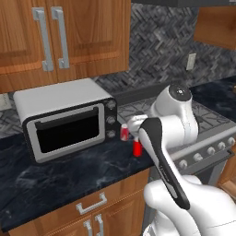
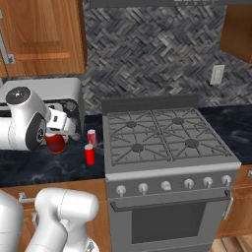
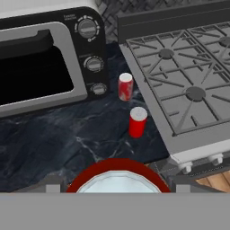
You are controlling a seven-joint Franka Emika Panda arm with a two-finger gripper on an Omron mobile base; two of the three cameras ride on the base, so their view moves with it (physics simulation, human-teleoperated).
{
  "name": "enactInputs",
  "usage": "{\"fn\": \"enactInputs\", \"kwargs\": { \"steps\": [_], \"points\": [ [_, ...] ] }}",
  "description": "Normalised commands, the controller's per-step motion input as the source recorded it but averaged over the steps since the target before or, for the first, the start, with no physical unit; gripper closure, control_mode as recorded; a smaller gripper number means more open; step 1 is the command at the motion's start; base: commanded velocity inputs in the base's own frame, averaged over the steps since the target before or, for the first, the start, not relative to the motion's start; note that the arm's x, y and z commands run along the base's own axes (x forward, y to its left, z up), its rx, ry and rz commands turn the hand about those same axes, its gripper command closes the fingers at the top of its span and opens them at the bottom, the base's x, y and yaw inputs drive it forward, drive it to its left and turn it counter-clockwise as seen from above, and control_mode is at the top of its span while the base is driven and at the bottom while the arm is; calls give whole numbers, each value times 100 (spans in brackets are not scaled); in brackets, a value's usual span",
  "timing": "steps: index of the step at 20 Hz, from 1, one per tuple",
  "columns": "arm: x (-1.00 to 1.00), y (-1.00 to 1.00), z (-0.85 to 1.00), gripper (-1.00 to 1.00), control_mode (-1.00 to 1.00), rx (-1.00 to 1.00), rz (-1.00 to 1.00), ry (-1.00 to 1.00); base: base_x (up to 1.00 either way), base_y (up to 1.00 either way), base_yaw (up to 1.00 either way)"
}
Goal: Four empty soda cans are scattered around the kitchen. Gather all the cans and cluster them next to the stove for recycling.
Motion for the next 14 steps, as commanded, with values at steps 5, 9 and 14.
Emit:
{"fn": "enactInputs", "kwargs": {
  "steps": [5, 9, 14],
  "points": [
    [32, 27, 0, 100, -100, 0, 0, 0, 0, 0, 0],
    [31, 17, -1, 100, -100, 0, 0, 0, 0, 0, 0],
    [37, 7, -11, 100, -100, 0, 0, 1, 0, 0, 0]
  ]
}}
